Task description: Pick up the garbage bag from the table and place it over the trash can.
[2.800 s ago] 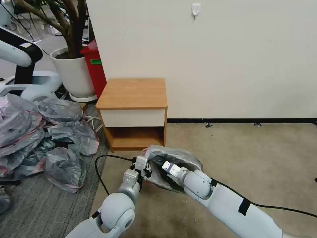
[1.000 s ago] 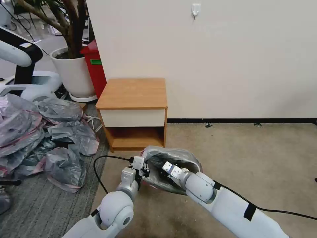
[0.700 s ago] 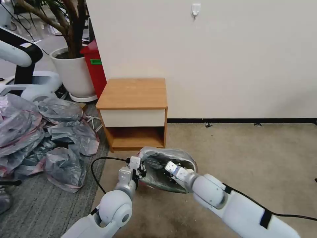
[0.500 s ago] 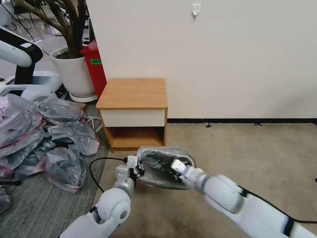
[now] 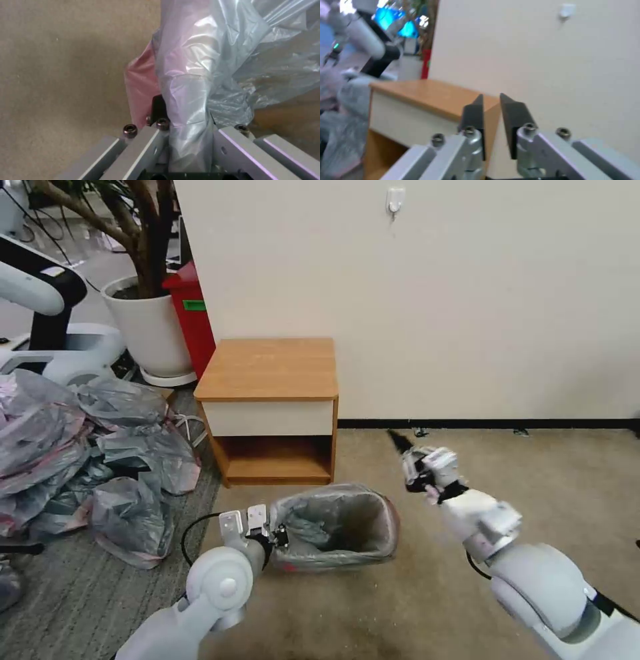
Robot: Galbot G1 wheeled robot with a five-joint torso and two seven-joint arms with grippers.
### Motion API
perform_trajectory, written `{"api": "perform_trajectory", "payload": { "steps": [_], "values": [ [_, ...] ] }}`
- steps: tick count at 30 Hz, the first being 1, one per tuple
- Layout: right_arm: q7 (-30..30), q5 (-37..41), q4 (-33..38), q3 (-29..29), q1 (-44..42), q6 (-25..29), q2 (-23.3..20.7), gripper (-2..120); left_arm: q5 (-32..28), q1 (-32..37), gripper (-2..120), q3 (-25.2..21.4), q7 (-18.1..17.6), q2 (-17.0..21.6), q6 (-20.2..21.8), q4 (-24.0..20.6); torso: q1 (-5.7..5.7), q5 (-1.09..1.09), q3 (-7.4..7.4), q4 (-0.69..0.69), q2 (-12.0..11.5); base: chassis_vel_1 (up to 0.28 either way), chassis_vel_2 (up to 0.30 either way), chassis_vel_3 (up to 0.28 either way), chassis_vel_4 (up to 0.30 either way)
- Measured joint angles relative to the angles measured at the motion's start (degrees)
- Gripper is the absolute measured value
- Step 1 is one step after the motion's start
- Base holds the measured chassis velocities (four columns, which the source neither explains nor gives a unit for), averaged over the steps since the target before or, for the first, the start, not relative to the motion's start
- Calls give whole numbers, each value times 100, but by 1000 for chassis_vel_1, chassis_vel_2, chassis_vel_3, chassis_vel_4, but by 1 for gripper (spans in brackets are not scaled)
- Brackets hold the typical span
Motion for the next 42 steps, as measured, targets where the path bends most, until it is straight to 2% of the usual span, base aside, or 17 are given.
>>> {"api": "perform_trajectory", "payload": {
  "steps": [2, 4, 6, 10, 12, 13, 15, 18, 19, 21, 23, 25, 28, 30, 36, 39, 42],
  "values": [
    [47, -75, 15, 143, -178, 224, 185, 27, -52, -38, 1, 1, -2, -12, 44, 87, 0, 0, 0, 0, 0, 0, 0, 0, 0],
    [57, -108, 15, 168, -207, 264, 218, 28, -72, -45, 1, 4, -2, -18, 57, 106, 0, 0, 0, 0, 0, 0, 0, 0, 0],
    [72, -387, -31, 339, -370, 584, 463, 40, -114, -77, 1, 28, -1, -70, 97, 211, 0, 0, 0, 0, 0, 0, 0, 0, 0],
    [80, -444, -31, 373, -483, 633, 666, 51, -69, -87, 1, 61, 13, -92, 101, 272, 0, 0, 0, 1, 0, 0, 0, 0, 0],
    [80, -475, -30, 359, -560, 649, 806, 64, 29, -76, 1, 76, 25, -95, 101, 290, 0, 0, 0, 1, 0, 0, 0, 0, 0],
    [80, -475, -30, 359, -560, 649, 806, 64, 29, -76, 1, 76, 25, -95, 101, 290, 0, 0, 0, 1, 0, 0, 0, 0, 0],
    [80, -495, -30, 346, -592, 663, 868, 75, 144, -55, 1, 88, 45, -88, 101, 293, 0, 1, 0, 1, 1, 0, 0, 0, 0],
    [79, -508, -31, 346, -604, 676, 889, 82, 186, -35, 1, 89, 47, -82, 101, 278, 0, 0, 0, 2, 1, 0, 0, 0, 0],
    [78, -511, -32, 350, -612, 680, 894, 88, 225, -19, 7, 88, 44, -72, 106, 258, 0, 0, 0, 1, 0, 0, 0, 0, 0],
    [77, -512, -33, 350, -617, 680, 896, 92, 237, -12, 9, 88, 43, -68, 110, 245, 0, 0, 0, 1, 0, 0, 0, 0, 0],
    [76, -519, -38, 351, -626, 680, 920, 101, 246, 3, 21, 91, 43, -53, 130, 175, 0, -2, 1, 1, 0, 0, 0, 0, 0],
    [75, -522, -39, 351, -627, 680, 933, 103, 247, 4, 25, 91, 43, -46, 134, 144, 0, -1, 0, 1, 0, 0, 0, 0, 0],
    [71, -534, -40, 351, -634, 677, 962, 110, 244, 7, 39, 87, 46, -29, 146, 94, 0, -1, 0, 1, 0, 0, 0, 0, 0],
    [70, -536, -41, 351, -637, 677, 967, 111, 243, 9, 42, 84, 49, -25, 148, 84, 0, -1, 1, 1, 0, 0, 0, 0, 0],
    [67, -542, -54, 366, -646, 667, 1009, 113, 223, 27, 66, 56, 95, -6, 182, -25, 0, 0, 1, 1, -1, 0, 0, 0, 0],
    [67, -544, -55, 370, -649, 654, 1028, 111, 261, 50, 74, 37, 182, 32, 183, -98, 0, 0, 1, 1, -1, 0, 0, 0, 0],
    [76, -529, -55, 402, -625, 620, 1034, 107, 384, 94, 89, 2, 319, 125, 178, -273, 0, 0, 1, 1, -1, 0, 0, 0, 0]
  ]
}}
